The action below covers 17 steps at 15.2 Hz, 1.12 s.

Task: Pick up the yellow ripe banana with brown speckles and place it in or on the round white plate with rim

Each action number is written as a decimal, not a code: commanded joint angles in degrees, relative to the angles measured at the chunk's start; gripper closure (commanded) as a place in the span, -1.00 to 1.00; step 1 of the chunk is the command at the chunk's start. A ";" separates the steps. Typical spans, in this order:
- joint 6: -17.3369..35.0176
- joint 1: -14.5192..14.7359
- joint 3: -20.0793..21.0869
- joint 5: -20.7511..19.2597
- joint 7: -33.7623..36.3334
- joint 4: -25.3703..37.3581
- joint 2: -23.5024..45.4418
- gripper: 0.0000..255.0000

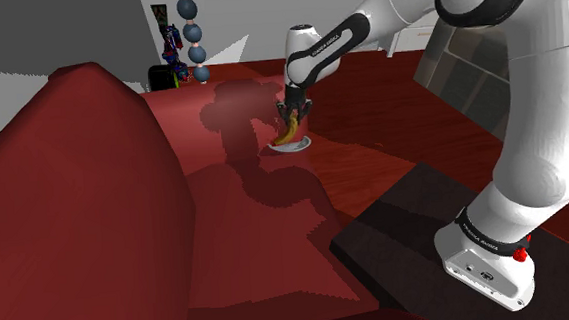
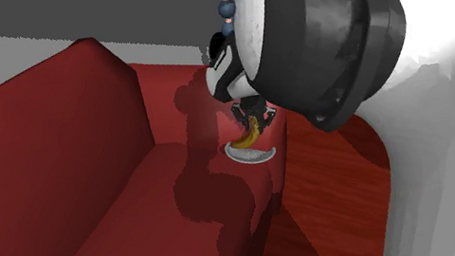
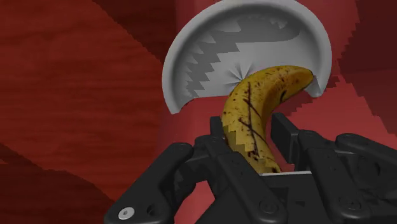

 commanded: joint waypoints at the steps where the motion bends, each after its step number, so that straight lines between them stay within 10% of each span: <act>1: 0.07 -0.78 -0.32 -0.05 -1.07 0.60 0.81 1.00; 17: 6.32 0.47 -2.06 -2.19 0.11 1.91 8.43 1.00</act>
